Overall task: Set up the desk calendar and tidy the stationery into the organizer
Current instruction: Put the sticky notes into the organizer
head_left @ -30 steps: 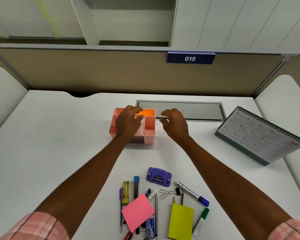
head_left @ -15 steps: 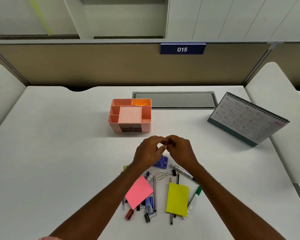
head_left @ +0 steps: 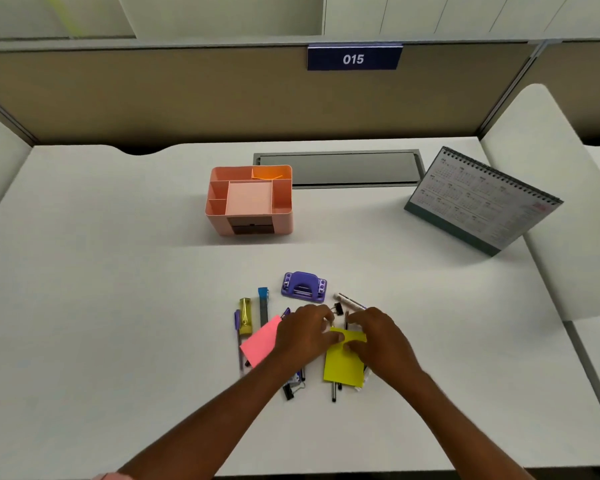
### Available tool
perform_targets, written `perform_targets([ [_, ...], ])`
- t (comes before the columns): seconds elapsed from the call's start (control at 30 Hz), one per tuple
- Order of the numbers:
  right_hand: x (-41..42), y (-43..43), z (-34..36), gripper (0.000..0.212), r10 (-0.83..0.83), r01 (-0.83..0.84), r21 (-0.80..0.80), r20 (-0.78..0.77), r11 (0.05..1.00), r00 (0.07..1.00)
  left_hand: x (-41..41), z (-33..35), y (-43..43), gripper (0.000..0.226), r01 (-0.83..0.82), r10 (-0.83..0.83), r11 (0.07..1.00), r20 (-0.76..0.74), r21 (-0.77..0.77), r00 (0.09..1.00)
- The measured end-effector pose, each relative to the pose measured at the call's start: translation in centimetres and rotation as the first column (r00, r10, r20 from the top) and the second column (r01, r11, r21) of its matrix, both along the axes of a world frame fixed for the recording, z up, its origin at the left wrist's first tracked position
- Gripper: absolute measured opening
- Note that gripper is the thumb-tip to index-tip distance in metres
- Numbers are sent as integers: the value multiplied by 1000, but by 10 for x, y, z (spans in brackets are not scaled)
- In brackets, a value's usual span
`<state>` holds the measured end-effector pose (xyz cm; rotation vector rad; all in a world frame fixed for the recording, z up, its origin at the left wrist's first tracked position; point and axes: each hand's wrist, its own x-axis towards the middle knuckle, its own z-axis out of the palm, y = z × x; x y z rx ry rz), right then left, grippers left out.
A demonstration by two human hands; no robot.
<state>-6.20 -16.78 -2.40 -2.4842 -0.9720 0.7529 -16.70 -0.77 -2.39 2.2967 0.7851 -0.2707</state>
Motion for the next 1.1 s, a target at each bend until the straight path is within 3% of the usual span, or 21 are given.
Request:
perform_targets([
  [0.13, -13, -2, 2, 71, 103, -92, -136, 73, 986, 992, -1, -5, -9, 45, 18, -18, 1000, -62, -1, 998],
  [0.33, -14, -3, -4, 78, 65, -60, -88, 57, 994, 996, -3, -11, -13, 27, -66, 66, 995, 5, -74, 998],
  [0.43, -8, -5, -3, 66, 76, -73, -69, 51, 995, 996, -4, -12, -11, 12, -112, 121, 984, 58, -139, 991],
  [0.63, 23, -1, 15, 17, 24, -24, 76, -5, 997, 1000, 1, 13, 7, 4, -202, 264, 945, 236, -255, 935],
  [0.73, 42, 19, 42, 15, 5, -6, 208, 7, 978, 1000, 5, 39, 28, 5, -230, 332, 924, 344, -306, 878],
  [0.93, 72, 83, 102, 15, 8, -72, 433, 147, 898, 989, 23, 95, 84, 6, -239, 269, 962, 576, -129, 772],
  [1.1, 91, 144, 126, 16, -6, -169, 568, 293, 805, 956, 42, 123, 139, 18, -329, 196, 941, 676, 73, 710],
])
